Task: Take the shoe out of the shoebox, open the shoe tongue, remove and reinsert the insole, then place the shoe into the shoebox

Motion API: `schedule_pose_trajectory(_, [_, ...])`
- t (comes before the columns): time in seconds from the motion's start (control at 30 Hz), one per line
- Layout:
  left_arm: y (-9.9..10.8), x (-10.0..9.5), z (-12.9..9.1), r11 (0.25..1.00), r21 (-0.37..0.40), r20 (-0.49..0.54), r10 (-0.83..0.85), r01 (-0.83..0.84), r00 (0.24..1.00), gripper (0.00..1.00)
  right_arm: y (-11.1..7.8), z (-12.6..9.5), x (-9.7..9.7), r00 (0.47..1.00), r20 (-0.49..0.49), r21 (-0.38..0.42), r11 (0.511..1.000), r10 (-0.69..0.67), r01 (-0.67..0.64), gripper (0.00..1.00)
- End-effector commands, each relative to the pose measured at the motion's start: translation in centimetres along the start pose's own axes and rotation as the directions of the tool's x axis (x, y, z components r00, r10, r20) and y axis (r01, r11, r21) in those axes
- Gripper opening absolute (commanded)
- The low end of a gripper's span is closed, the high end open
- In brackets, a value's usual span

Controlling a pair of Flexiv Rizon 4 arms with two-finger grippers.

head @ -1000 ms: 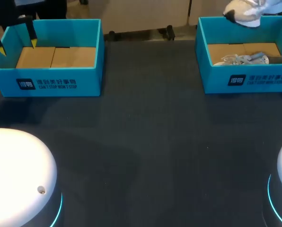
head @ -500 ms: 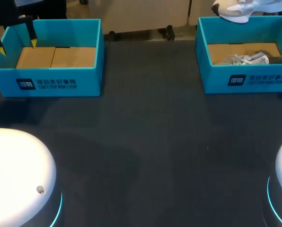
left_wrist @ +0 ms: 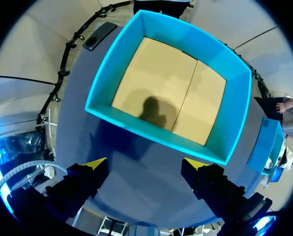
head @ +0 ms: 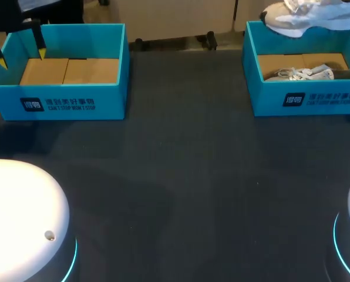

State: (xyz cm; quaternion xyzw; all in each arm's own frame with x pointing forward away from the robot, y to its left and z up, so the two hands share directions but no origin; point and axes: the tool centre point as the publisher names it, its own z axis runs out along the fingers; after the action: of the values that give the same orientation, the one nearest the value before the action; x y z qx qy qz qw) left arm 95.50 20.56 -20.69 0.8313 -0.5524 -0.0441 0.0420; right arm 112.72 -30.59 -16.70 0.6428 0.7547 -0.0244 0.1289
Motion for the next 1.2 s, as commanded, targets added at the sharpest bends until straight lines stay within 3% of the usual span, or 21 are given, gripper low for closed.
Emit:
schedule_pose_trajectory(0.03, [0.0, 0.0, -0.1, 1.000, 0.000, 0.002, 0.000, 0.000, 1.000, 1.00, 0.3, 0.1, -0.1, 1.000, -0.003, 0.003, 1.000, -0.002, 0.002, 0.00])
schedule_pose_trajectory(0.23, [0.0, 0.0, -0.1, 1.000, 0.000, 0.002, 0.000, 0.000, 1.000, 1.00, 0.3, 0.1, -0.1, 1.000, -0.003, 0.003, 1.000, -0.002, 0.002, 0.00])
schedule_pose_trajectory(0.57, [0.0, 0.0, -0.1, 1.000, 0.000, 0.002, 0.000, 0.000, 1.000, 1.00, 1.2, 4.9, 0.7, 0.998, 0.052, 0.018, 1.000, 0.024, -0.025, 0.00])
schedule_pose_trajectory(0.97, [0.0, 0.0, -0.1, 1.000, 0.000, 0.002, 0.000, 0.000, 1.000, 1.00, 1.2, 4.9, 0.7, 0.998, 0.052, 0.018, 1.000, 0.024, -0.025, 0.00])
schedule_pose_trajectory(1.2, [0.0, 0.0, -0.1, 1.000, 0.000, 0.002, 0.000, 0.000, 1.000, 1.00, 1.6, 8.3, 0.2, 0.996, 0.045, 0.024, 0.996, 0.080, -0.081, 0.00])
